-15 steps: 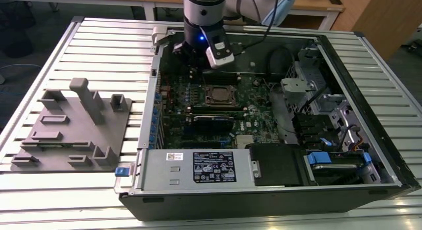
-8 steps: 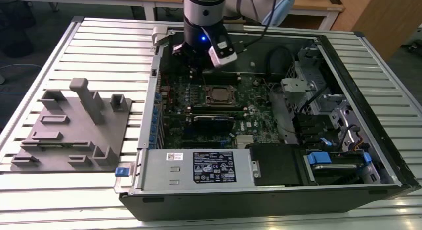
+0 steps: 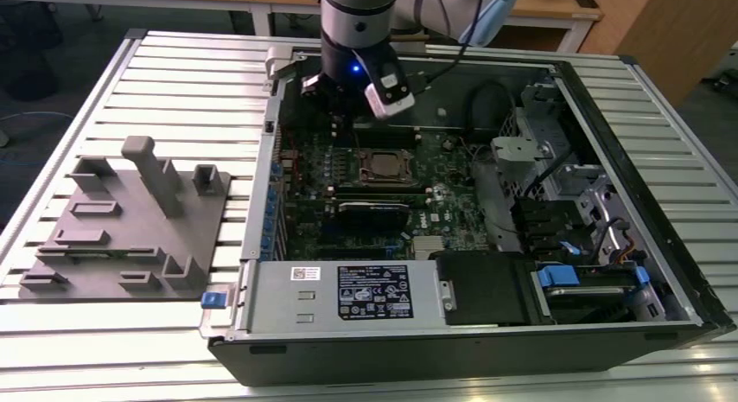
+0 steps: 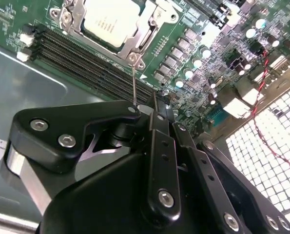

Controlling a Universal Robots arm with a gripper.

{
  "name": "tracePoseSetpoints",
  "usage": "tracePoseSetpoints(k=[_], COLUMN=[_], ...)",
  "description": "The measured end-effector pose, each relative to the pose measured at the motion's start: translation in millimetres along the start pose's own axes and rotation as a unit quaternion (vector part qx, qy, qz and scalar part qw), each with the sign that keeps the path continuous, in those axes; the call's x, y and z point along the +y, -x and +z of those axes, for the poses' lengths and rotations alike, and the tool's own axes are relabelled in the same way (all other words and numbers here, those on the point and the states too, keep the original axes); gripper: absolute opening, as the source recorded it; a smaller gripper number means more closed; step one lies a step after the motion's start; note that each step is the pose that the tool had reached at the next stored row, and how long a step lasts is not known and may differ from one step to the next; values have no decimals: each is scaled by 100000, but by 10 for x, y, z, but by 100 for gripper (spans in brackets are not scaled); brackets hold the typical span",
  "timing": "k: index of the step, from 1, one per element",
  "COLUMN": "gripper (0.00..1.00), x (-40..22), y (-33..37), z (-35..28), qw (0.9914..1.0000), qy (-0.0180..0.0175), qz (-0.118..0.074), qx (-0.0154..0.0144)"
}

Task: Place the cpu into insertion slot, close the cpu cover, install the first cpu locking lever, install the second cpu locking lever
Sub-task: 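Install the first cpu locking lever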

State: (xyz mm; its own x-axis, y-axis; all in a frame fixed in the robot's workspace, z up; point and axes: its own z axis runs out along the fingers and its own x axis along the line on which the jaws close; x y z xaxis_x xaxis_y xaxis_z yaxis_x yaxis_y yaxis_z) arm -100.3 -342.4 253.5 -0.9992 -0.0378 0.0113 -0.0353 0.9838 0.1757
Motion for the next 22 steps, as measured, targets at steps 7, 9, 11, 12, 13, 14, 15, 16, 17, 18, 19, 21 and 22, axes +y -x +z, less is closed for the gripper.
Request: tracePoseSetpoints(k=[7,9,11,12,13,14,15,16,17,18,19,21,22], gripper=[10,10,10,10,10,10,10,10,10,10,10,10,10], x=[-3,-3,-4,-4,-4,-4,-3,-3,-3,-3,-2,-2,-2], y=[-11,-11,-11,-11,-13,-16,-19,-22,-24,-38,-50,-51,-51], z=[20,20,19,20,20,20,20,20,20,20,20,21,20], qw=[99966,99966,99965,99965,99965,99965,99965,99965,99965,99965,99965,99965,99965], qy=[1469,1469,1468,1469,1470,1471,1472,1470,1468,1466,1469,1469,1467], qz=[-2113,-2141,-2153,-2161,-2160,-2158,-2155,-2154,-2157,-2156,-2158,-2156,-2156], qx=[320,332,332,331,331,329,327,328,327,331,328,327,329])
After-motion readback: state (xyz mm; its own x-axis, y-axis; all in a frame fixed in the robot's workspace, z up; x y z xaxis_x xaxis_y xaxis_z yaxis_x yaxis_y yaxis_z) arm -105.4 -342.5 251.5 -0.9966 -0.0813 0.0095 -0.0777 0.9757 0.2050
